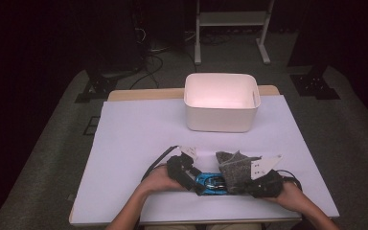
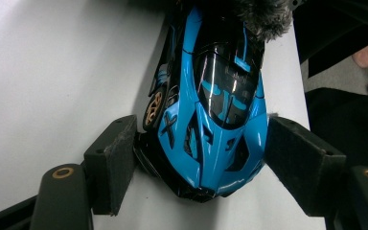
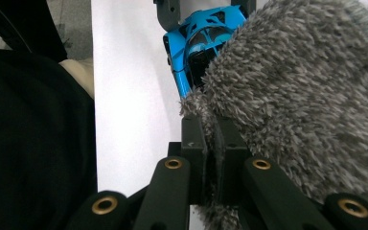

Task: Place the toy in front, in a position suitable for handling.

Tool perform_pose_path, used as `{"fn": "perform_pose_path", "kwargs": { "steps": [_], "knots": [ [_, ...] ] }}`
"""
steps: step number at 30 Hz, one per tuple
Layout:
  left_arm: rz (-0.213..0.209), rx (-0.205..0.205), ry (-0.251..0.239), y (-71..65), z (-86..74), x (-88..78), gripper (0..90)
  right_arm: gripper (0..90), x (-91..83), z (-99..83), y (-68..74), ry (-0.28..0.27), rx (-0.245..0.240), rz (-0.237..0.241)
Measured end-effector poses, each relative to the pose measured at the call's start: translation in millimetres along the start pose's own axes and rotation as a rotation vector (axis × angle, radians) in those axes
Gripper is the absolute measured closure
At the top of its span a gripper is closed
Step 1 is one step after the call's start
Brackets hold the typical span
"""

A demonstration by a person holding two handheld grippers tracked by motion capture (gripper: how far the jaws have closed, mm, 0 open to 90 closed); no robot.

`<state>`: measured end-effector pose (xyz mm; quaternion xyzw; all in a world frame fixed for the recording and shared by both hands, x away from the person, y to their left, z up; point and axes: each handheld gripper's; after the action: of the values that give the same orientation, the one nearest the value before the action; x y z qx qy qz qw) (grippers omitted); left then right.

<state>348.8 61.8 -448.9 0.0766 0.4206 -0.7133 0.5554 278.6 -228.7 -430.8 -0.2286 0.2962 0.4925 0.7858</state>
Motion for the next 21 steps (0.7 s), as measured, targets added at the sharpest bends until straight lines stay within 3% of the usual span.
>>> {"fn": "perform_pose_path", "kwargs": {
  "steps": [3, 7, 9, 10, 14, 18, 21],
  "knots": [
    [0.013, 0.01, 0.002, -2.8, 0.4, 1.3, 28.3, 84.3, -1.1, -0.3, 0.6, 0.0, -0.01, -0.005],
    [0.047, 0.057, 0.0, -9.7, -0.8, 2.3, 28.9, 84.3, -3.0, -2.0, 3.7, -0.007, -0.019, -0.021],
    [0.054, 0.053, -0.032, -10.4, -2.7, -1.5, 32.4, 84.4, -3.6, -3.4, 4.9, -0.013, -0.018, -0.018],
    [0.039, 0.045, -0.036, -8.4, -3.2, -3.8, 38.2, 84.5, -3.8, -4.0, 5.5, -0.017, -0.015, -0.015],
    [0.01, 0.005, -0.036, -2.2, -4.7, -2.0, 34.9, 84.5, -3.8, -4.5, 6.4, -0.023, -0.016, -0.022],
    [-0.018, -0.008, -0.032, -1.4, -2.0, 3.3, 30.9, 84.5, -4.9, -5.0, 8.7, -0.023, -0.025, -0.019],
    [-0.059, -0.007, -0.024, -1.5, -1.1, 7.0, 32.9, 84.6, -5.9, -5.8, 11.5, -0.022, -0.031, -0.015]
  ]
}}
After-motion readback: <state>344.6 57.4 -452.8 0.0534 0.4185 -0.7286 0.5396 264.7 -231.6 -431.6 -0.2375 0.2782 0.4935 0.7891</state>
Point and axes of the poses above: each handheld gripper's, and its own axes: x roughly forward along the jaws, z roughly out of its top, y roughly to its left, and after that the axes turned 13 degrees about -z, right-handed
